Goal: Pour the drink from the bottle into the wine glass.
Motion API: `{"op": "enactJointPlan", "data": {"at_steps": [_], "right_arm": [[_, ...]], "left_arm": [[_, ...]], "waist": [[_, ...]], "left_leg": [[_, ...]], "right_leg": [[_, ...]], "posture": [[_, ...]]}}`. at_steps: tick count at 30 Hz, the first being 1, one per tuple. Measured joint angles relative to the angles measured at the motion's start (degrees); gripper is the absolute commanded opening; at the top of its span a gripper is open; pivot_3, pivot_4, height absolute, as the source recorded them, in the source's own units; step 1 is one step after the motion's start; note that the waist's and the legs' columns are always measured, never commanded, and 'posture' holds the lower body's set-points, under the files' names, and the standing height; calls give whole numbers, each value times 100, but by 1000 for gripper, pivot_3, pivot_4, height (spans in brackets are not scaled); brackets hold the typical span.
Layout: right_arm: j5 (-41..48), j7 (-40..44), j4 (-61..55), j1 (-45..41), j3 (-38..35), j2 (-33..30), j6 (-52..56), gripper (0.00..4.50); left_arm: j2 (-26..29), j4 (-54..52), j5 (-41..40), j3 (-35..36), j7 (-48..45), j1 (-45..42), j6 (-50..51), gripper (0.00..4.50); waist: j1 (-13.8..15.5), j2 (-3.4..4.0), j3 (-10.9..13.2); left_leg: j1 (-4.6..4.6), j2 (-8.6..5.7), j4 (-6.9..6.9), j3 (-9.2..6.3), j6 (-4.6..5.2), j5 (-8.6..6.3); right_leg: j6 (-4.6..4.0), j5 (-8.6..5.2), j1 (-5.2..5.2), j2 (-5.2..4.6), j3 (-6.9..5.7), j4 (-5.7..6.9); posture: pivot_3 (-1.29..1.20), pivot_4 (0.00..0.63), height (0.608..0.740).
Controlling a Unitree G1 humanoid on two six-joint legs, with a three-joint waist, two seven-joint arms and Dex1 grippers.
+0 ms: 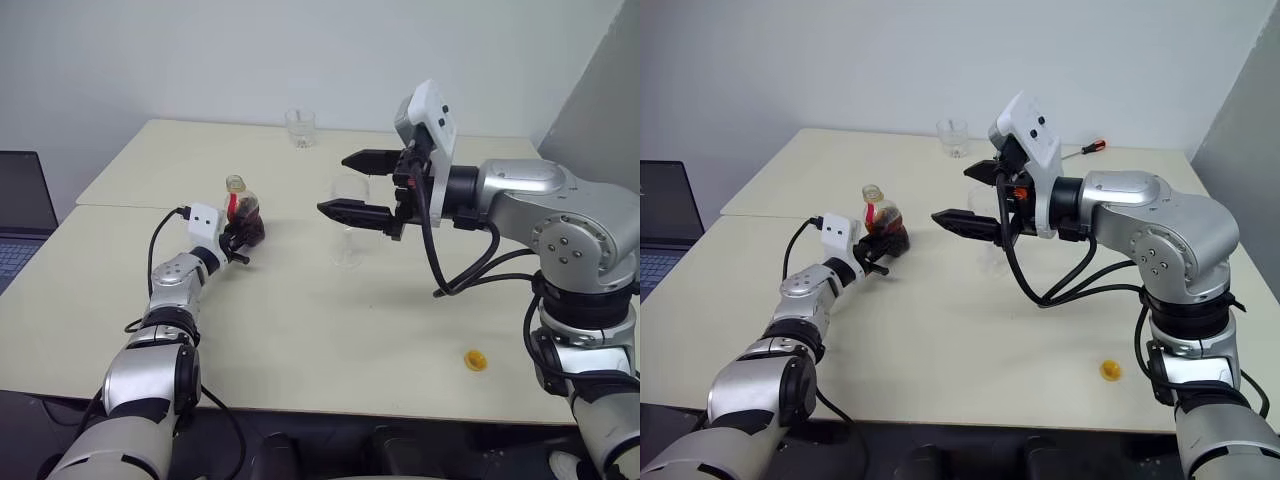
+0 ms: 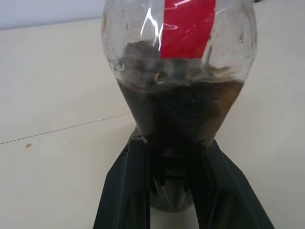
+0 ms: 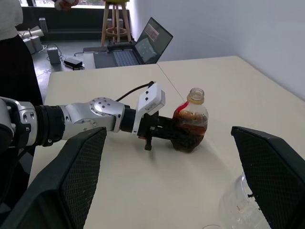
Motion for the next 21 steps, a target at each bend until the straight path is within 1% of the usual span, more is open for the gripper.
{"op": "enactJointPlan", "data": {"at_steps": [6, 9, 12, 15, 19, 20, 21], "right_arm": [[-10, -40, -2, 44, 0, -46, -3, 4500], [-16, -42, -14, 221, -16, -174, -7, 4500], [-15, -48, -42, 544, -204, -350, -15, 4500], [-14, -41, -204, 1162, -561, -519, -223, 4500], [12, -51, -668, 2421, -1225, -422, -956, 4500], [-16, -63, -747, 2590, -1260, -374, -1075, 4500], [-51, -116, -905, 2856, -1327, -314, -1288, 4500]], "left_arm": [[1, -4, -12, 9, -26, 0, -47, 743], [4, -66, -32, 14, -161, 1, -44, 742], [7, -329, -42, -1, -392, 7, -36, 741], [93, -810, -7, -75, -499, 13, -42, 739], [210, -1616, 114, -287, -502, 10, -76, 738], [233, -1706, 145, -335, -494, 4, -97, 738], [237, -1817, 207, -416, -471, -13, -129, 738]], "waist": [[1, 0, 20], [5, -6, 44], [11, -18, 91], [13, -25, 104], [21, -21, 112], [22, -21, 113], [18, -21, 114]], "left_leg": [[-1, 1, -1, -1, 0, 0], [-2, 1, 0, -1, 0, 0], [-14, 1, 1, -5, 0, 0], [-28, 2, -2, -7, 0, 0], [-32, 0, -4, -11, 0, 0], [-31, 0, -1, -12, 0, 0], [-31, -1, -4, -11, 0, 0]], "right_leg": [[0, -1, 0, 0, 1, -1], [1, -1, 0, -1, 1, -1], [-1, 1, -4, -1, 2, -3], [-2, 1, -11, -1, 2, -9], [6, -3, -9, -1, 1, -19], [27, -16, -9, 0, 2, -16], [29, -17, -10, -1, 2, -16]], "posture": [[0, 150, 740], [0, 150, 740], [0, 150, 740], [0, 150, 740], [0, 150, 740], [0, 150, 740], [0, 150, 740]]}}
